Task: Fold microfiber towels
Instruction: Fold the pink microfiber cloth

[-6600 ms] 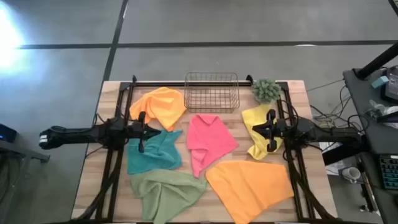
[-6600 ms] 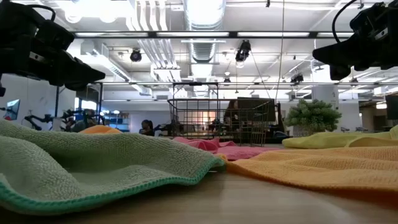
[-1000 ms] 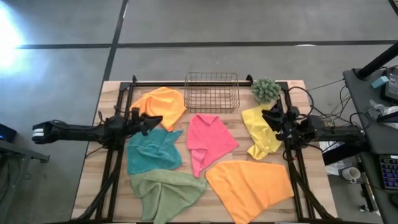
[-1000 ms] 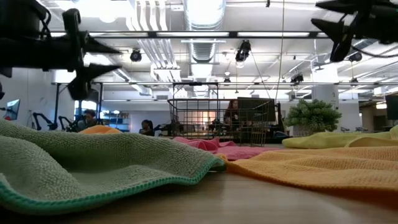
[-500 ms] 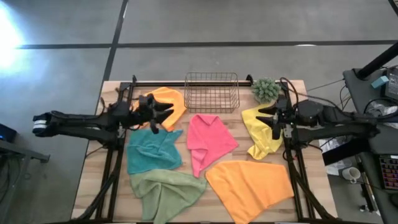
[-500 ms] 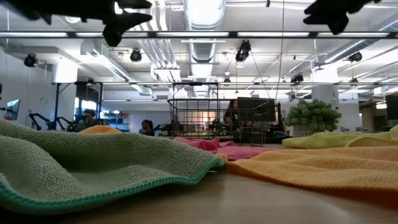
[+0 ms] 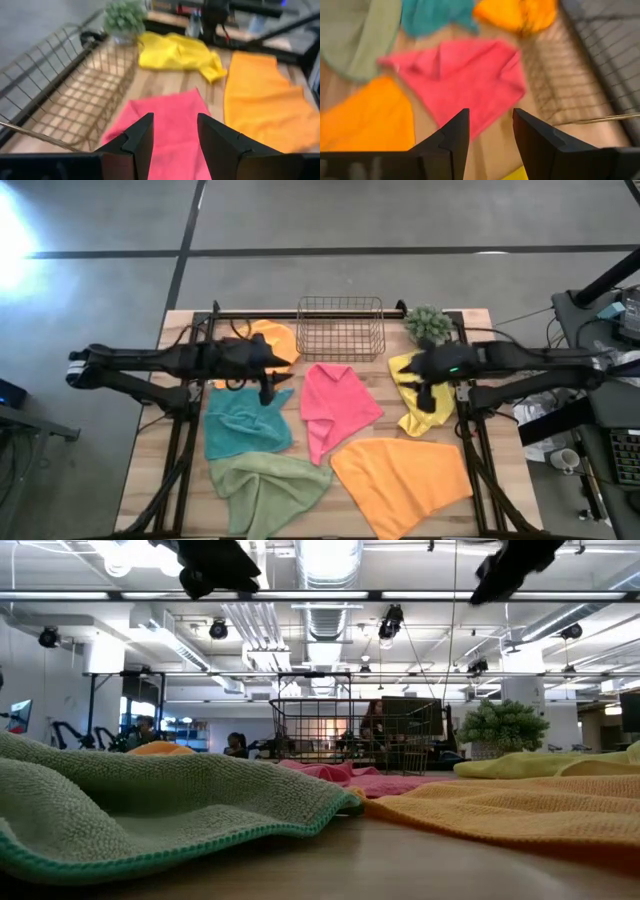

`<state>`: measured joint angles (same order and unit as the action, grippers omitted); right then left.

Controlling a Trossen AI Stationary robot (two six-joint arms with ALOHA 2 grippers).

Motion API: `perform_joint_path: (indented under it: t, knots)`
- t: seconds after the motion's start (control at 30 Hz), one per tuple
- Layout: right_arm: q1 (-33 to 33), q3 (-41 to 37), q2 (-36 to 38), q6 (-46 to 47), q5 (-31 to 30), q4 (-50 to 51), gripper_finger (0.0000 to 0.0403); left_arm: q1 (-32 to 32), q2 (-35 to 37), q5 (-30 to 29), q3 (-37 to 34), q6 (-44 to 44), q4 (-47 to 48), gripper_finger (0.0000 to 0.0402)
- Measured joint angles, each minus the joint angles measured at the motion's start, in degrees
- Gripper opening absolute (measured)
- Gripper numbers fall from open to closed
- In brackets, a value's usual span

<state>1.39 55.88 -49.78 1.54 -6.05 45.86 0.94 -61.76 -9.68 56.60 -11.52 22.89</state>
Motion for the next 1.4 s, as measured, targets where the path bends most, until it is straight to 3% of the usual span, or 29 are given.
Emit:
perform_joint_path:
  t: [0.2,0.63,0.87,1.4]
  knots:
    - [3.54,-1.56,-5.23,-2.73,2.06,-0.13,0.0143,-6.44,-6.27,-0.21,0.5,-0.19,0.79,0.0137]
    - [9.91,-1.84,-17.49,-9.13,0.28,-2.74,0.0144,-15.43,-18.6,-1.81,2.0,-5.45,0.45,0.0137]
    - [10.41,-1.84,-24.75,-10.2,-0.59,-4.91,0.0138,-17.19,-22.39,-3.48,3.69,-2.7,0.66,0.0137]
    - [10.38,-1.82,-38.46,-12.25,-1.85,-11.24,0.0144,-17.63,-23.56,-4.8,3.27,-3.05,0.74,0.0137]
